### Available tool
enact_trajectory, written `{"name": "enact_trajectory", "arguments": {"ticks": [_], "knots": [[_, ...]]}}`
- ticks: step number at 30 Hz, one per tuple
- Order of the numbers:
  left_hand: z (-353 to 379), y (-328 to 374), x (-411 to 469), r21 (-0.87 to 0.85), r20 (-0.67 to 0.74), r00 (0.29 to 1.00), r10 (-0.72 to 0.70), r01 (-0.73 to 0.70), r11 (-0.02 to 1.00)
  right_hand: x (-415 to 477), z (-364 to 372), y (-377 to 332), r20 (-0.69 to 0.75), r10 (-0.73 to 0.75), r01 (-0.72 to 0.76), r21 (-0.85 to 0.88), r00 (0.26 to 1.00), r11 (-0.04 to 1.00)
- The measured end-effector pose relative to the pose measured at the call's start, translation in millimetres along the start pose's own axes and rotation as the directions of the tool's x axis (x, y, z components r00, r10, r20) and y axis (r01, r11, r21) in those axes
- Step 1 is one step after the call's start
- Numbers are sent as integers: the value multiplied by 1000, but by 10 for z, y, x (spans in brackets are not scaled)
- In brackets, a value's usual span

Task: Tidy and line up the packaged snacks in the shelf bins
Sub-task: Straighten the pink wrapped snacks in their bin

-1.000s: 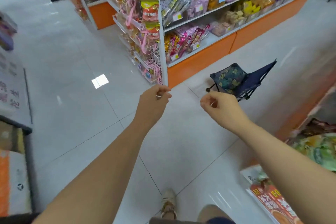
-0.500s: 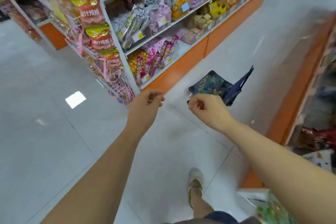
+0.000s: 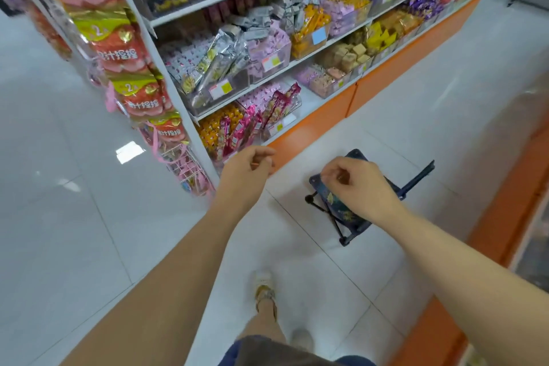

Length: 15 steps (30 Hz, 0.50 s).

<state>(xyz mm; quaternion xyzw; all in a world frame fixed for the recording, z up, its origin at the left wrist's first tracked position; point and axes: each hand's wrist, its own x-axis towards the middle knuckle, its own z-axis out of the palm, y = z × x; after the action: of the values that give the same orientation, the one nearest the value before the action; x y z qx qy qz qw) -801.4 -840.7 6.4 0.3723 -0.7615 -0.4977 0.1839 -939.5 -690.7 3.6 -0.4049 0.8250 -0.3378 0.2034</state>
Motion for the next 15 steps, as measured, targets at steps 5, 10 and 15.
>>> {"name": "enact_trajectory", "arguments": {"ticks": [5, 10, 15], "knots": [[66, 40, 770, 21, 52, 998, 24, -25, 999, 773, -113, 81, -16, 1, 0, 26, 1000, 1000], [-38, 158, 1575, -7, 32, 999, 18, -18, 1000, 1603, -273, 19, 2, -22, 22, 18, 1000, 1000], [36, 373, 2206, 19, 78, 997, 30, -31, 999, 2213, -483, 38, -34, -51, 52, 21, 998, 998]]}}
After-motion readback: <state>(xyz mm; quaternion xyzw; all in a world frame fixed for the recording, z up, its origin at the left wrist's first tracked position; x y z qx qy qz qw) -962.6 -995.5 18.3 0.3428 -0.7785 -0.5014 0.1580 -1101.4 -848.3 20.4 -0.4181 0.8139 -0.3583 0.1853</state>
